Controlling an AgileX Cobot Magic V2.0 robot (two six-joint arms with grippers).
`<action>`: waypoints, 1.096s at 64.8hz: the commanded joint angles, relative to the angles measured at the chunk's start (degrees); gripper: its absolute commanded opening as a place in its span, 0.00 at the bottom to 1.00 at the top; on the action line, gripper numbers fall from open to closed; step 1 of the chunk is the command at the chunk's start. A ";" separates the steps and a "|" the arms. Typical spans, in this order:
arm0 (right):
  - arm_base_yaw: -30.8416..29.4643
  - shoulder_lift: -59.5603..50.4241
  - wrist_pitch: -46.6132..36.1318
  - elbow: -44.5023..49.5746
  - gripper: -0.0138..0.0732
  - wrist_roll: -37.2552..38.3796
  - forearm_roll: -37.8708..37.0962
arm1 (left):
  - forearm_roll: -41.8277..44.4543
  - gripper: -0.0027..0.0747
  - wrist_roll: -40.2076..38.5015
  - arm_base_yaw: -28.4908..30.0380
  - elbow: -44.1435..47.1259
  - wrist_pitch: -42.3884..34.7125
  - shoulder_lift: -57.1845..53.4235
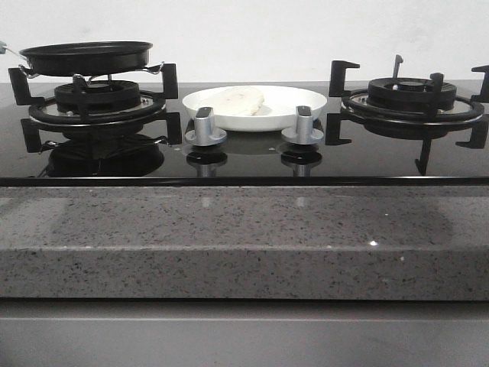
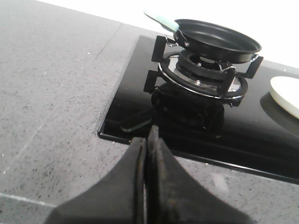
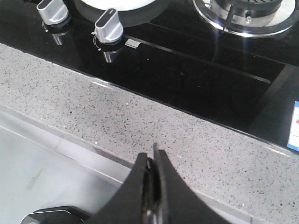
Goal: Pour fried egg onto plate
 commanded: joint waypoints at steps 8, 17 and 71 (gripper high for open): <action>-0.02 0.03 -3.33 -1.27 0.08 -0.62 -0.45 | -0.84 0.01 -0.50 0.05 4.48 -10.84 -5.06; -0.02 0.03 -3.27 -1.27 0.08 -0.62 -0.45 | -0.73 0.01 -0.50 -0.48 7.32 -13.97 -5.59; -0.02 0.03 -3.20 -1.27 0.08 -0.62 -0.45 | -0.77 0.01 7.55 -0.48 7.31 -20.13 -5.59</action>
